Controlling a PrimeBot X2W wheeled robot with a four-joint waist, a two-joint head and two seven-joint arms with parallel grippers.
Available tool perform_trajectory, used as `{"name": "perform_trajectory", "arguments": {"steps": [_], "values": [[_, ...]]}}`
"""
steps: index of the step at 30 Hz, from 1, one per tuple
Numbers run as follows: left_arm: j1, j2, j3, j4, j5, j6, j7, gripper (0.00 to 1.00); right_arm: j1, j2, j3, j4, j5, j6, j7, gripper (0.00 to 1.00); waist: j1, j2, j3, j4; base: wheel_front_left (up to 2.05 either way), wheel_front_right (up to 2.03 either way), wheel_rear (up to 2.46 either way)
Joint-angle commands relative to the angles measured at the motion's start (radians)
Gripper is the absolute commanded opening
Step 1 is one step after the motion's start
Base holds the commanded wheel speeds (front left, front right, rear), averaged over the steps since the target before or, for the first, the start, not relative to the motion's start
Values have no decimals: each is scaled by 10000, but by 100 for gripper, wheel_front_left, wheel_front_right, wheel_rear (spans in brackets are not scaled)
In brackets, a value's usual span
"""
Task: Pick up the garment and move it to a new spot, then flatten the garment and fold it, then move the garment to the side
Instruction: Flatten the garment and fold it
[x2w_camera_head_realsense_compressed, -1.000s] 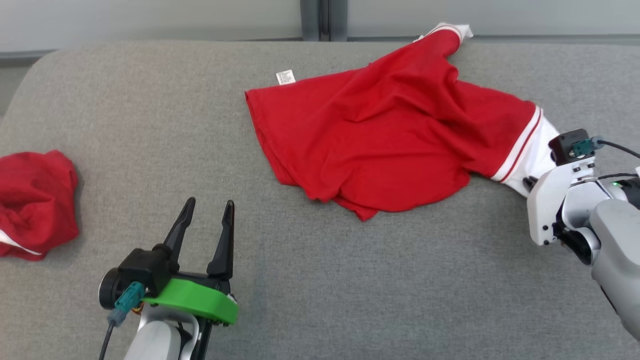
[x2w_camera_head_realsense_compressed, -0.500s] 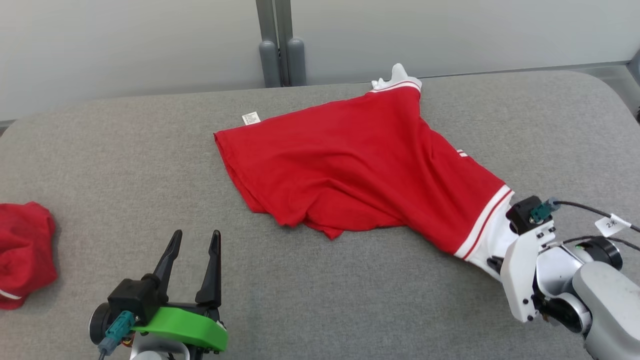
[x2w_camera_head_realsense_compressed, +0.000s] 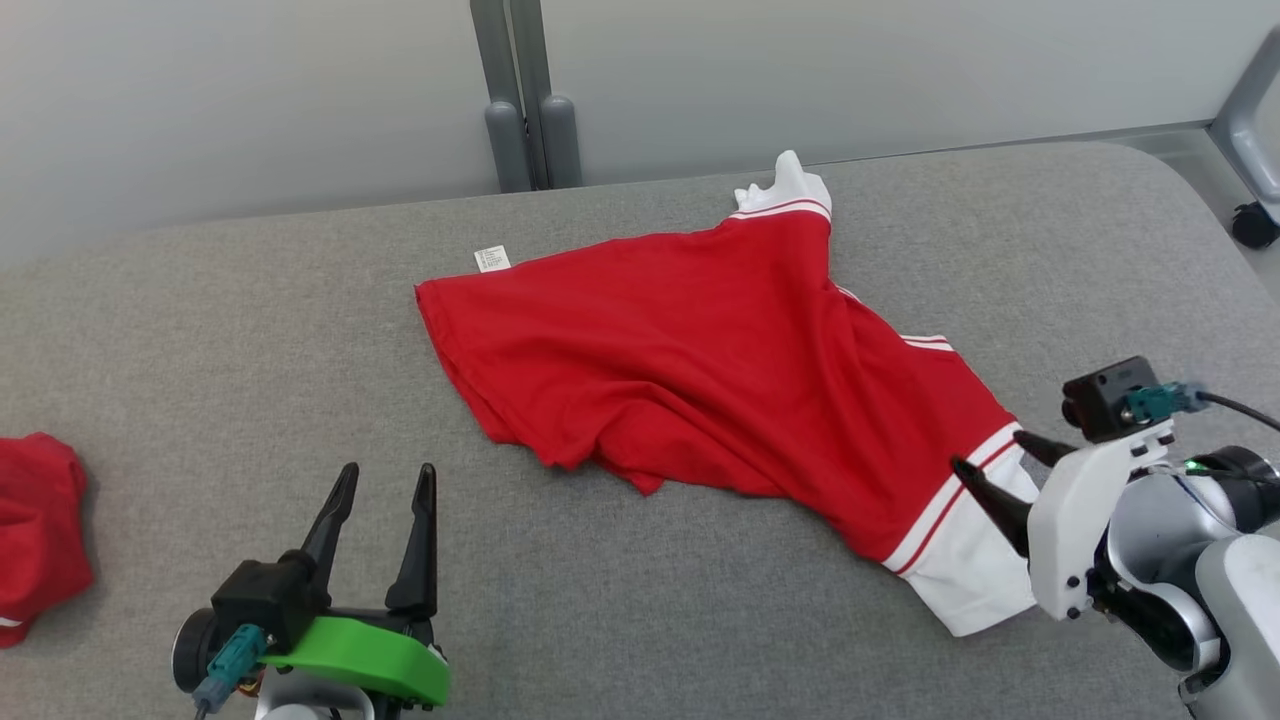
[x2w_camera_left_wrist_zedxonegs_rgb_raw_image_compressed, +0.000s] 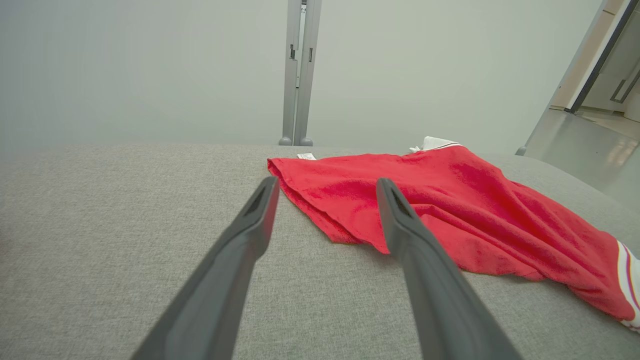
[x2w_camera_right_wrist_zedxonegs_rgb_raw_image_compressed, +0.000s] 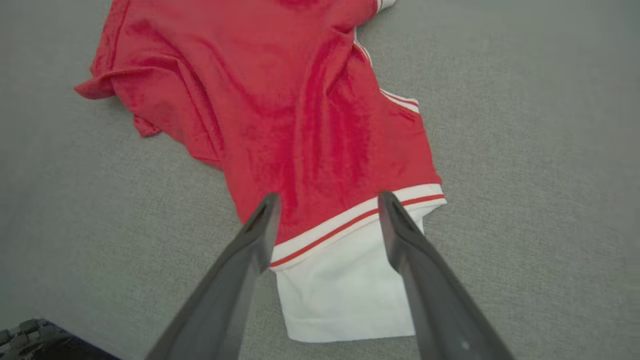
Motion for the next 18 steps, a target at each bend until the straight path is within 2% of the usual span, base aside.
{"name": "perform_trajectory", "arguments": {"steps": [1,6,12,16,18], "values": [[-70,96,-7,6,12,-1,11,100,154,177,-294,-265,-171,-3,-308,100,0,-1,-8,31,0,0,0],[-97,150,-42,35,-3,-8,11,100,257,921,-1461,-962,-986,-3,-1997,100,0,-1,-17,82,0,0,0],[-211,188,-239,-120,16,18,189,100,525,2049,-2426,-936,-1801,-3,-4268,100,0,-1,80,91,0,0,0],[-270,157,-472,-184,-193,3,892,100,496,2497,-2657,-648,-2088,-1,-5233,100,0,-1,226,-28,0,0,0],[-379,99,-850,-172,-408,-21,1577,100,417,2601,-2728,-476,-2210,-3,-5521,100,0,-1,348,-121,0,0,0]]}}
